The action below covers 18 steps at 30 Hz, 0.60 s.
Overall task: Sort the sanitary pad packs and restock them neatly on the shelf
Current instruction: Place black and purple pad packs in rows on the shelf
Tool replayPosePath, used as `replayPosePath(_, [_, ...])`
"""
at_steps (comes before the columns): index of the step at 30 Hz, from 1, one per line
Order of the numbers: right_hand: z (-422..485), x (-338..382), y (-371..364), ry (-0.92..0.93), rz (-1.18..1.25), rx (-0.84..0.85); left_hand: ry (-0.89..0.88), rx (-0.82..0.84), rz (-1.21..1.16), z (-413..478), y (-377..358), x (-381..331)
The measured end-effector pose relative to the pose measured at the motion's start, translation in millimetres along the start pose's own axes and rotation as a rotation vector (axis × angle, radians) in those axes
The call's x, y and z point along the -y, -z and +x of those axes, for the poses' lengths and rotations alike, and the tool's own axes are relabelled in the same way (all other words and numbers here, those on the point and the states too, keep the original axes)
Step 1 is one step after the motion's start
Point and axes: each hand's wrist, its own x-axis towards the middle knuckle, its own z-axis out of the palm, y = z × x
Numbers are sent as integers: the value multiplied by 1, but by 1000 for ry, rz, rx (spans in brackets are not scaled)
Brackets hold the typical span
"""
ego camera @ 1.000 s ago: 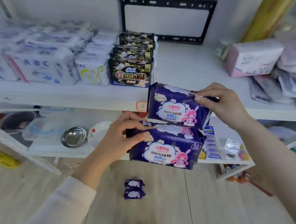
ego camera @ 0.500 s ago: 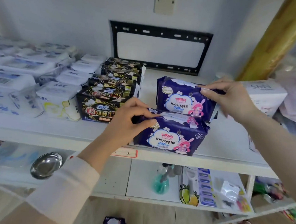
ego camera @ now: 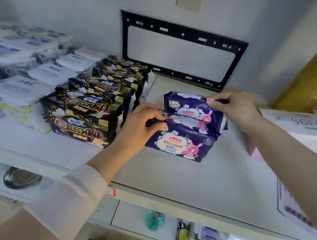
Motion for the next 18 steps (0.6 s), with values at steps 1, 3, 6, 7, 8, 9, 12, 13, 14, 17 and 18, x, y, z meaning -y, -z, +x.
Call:
replayPosePath(1, [2, -1, -1, -11, -7, -2, -7, 12, 24, 1, 0, 0])
replayPosePath(3, [5, -1, -2, -28, -5, 11, -68, 14, 104, 1, 0, 0])
replayPosePath(6, [9, -2, -3, -56, -33, 49, -277, -63, 287, -1, -2, -2])
replayPosePath(7, [10, -3, -4, -67, -35, 60, -337, -63, 321, -1, -3, -4])
replayPosePath(8, [11, -3, -5, -75, -32, 71, -392, -51, 345, -3, -6, -6])
replayPosePath(9, [11, -4, -6, -80, -31, 79, -436, -33, 363, -3, -10, -8])
replayPosePath(12, [13, -4, -6, -70, -50, 114, -477, -12, 398, -1, -18, -10])
replayPosePath(13, [14, -4, -6, -59, -49, 130, -476, -19, 391, 1, -20, -10])
replayPosePath(14, [15, -5, -5, -50, -44, 144, -477, -29, 376, 3, -21, -9])
replayPosePath(17, [19, -5, -8, -13, -54, 160, -482, -42, 363, 10, -25, -5])
replayPosePath(18, [21, -5, -10, -4, -64, 151, -480, -43, 367, 13, -27, -4])
